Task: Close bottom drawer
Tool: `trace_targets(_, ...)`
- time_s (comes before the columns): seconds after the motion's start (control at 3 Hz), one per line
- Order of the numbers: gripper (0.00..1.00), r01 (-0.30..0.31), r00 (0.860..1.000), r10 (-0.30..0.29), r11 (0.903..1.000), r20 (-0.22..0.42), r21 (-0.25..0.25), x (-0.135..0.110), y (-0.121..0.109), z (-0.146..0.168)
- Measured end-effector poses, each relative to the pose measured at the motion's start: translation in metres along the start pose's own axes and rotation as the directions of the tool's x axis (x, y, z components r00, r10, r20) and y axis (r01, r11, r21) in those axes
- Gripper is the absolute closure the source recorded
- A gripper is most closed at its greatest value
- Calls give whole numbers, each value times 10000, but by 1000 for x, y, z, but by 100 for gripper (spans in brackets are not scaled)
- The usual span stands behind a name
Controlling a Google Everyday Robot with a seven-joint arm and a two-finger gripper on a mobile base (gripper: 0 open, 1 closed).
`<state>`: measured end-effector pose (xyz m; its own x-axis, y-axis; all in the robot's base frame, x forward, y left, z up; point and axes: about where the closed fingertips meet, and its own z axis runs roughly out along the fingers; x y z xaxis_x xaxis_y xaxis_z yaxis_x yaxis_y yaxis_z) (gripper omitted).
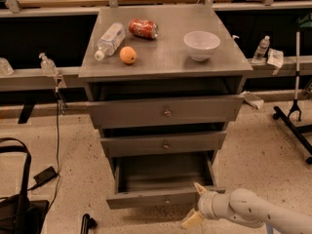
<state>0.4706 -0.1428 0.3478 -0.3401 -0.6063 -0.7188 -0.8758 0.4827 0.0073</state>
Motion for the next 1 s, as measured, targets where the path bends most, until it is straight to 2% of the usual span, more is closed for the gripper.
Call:
trace_targets(0.33,0,-173,9998,172,9995,-39,-263,15,-9,11)
trace_targets(0.67,13,-167,9994,190,9967,292,-789,43,-14,30)
trace_targets(1.0,36,226,9971,-120,9897,751,-1414,78,-22,63)
